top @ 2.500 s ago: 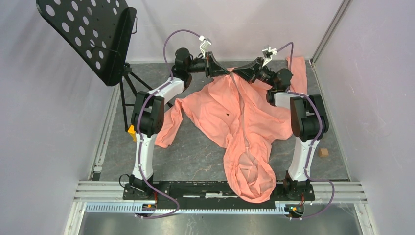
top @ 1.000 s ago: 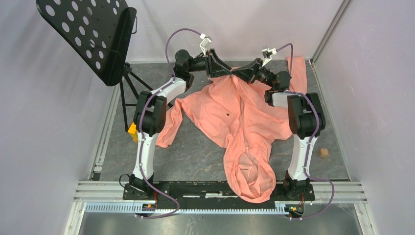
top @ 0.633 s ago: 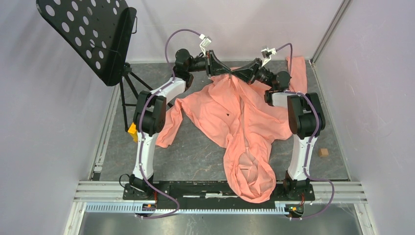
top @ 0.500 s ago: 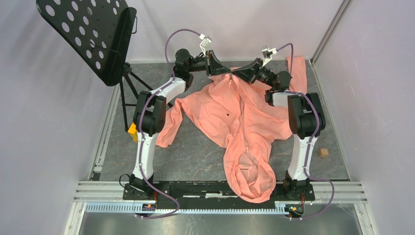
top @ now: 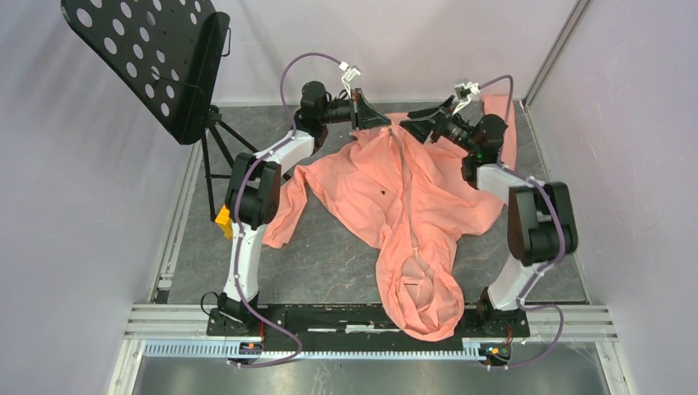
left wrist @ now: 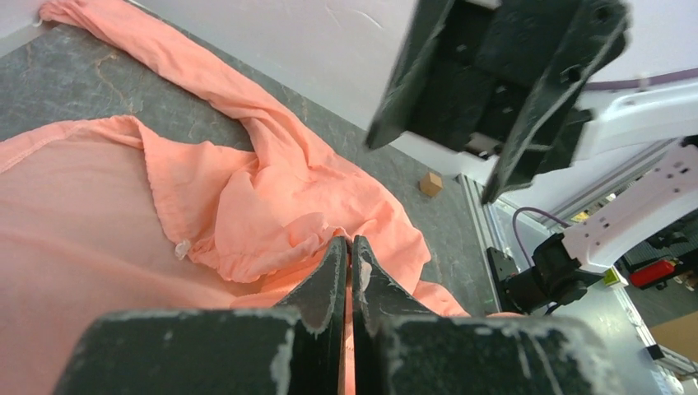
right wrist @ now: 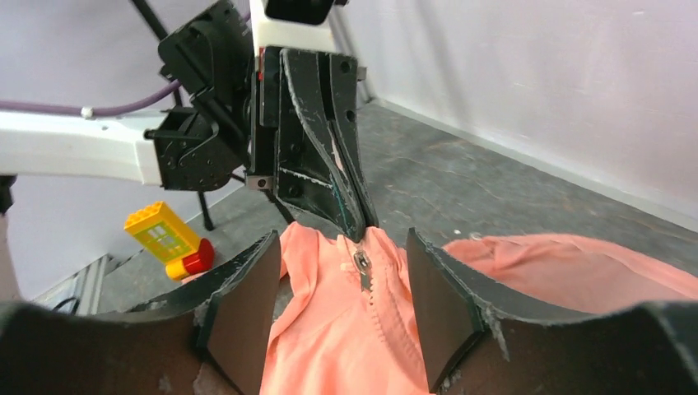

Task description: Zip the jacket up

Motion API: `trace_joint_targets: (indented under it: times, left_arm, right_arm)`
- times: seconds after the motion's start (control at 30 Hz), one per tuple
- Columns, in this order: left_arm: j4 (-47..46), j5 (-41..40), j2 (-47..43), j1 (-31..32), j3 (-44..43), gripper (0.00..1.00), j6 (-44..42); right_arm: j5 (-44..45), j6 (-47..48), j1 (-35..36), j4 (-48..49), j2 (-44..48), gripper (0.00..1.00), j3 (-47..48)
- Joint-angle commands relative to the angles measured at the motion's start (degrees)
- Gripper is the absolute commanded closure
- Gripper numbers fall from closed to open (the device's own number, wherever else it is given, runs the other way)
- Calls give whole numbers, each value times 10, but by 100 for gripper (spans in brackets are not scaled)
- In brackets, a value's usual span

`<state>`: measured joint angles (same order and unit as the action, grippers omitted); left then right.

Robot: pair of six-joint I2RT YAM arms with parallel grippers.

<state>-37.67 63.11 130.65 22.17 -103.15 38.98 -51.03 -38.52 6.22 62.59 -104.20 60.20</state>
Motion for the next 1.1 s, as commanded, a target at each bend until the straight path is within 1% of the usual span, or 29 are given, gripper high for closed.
trace_joint_targets:
  times: [0.0, 0.07, 0.13, 0.27, 0.4, 0.63, 0.8, 1.07]
  left_arm:
    - [18, -17, -42, 3, -7, 98, -36]
    - [25, -26, -48, 3, -4, 98, -40]
    - [33, -38, -53, 3, -3, 98, -43]
    - [54, -47, -58, 3, -7, 98, -52]
    - [62, -51, -63, 2, -5, 98, -60]
    - [65, -48, -66, 2, -3, 98, -60]
    - [64, -46, -70, 2, 0, 98, -62]
    - [64, -43, -75, 2, 5, 98, -63]
  right_arm:
    - [87, 122, 10, -183, 105, 38, -57]
    - [96, 102, 21, -186, 118, 44, -74]
    - [79, 87, 36, -218, 102, 51, -53]
    - [89, 51, 49, -232, 89, 51, -43]
    - [118, 69, 51, -264, 75, 49, -39]
    - [126, 73, 62, -257, 35, 50, -19]
    - [148, 77, 71, -246, 23, 50, -10]
    - [174, 84, 76, -247, 6, 55, 6]
